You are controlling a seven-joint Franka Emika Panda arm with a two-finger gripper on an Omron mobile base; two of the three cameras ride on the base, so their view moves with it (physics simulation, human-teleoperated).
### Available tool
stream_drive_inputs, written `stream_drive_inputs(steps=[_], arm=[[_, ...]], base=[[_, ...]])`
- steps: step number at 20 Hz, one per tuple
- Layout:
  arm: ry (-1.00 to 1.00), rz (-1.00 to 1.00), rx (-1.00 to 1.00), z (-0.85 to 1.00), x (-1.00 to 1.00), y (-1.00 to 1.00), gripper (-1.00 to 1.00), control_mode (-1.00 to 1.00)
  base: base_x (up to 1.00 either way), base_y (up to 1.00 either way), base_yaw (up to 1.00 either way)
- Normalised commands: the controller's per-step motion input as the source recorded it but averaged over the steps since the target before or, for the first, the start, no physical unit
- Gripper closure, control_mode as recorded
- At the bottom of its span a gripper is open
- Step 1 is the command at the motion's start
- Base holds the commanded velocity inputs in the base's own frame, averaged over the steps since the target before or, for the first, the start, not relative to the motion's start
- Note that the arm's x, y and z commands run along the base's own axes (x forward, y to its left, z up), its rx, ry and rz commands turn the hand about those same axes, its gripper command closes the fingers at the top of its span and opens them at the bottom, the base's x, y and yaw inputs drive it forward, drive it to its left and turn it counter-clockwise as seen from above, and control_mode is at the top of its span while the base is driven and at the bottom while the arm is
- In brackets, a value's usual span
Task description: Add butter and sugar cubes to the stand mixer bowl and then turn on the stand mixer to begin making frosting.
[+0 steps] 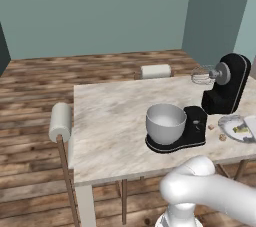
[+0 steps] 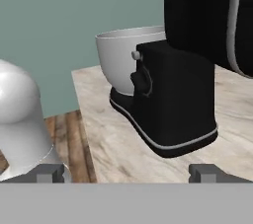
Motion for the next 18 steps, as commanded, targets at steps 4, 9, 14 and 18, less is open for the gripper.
stream_drive_inputs(steps=[4,9,14,18], arm=[[0.01,0.00,0.00,-0.23,0.00,0.00,-1.00,-1.00],[0.00,-0.01,0.00,-0.17,0.00,0.00,-1.00,-1.00],[0.00,-0.07,0.00,-0.07,0.02,0.00,-1.00,-1.00],[0.00,-0.08,0.00,0.00,0.08,0.06,-1.00,-1.00]], base=[[0.00,0.00,0.00],[0.00,0.00,0.00],[0.00,0.00,0.00],[0.00,0.00,0.00]])
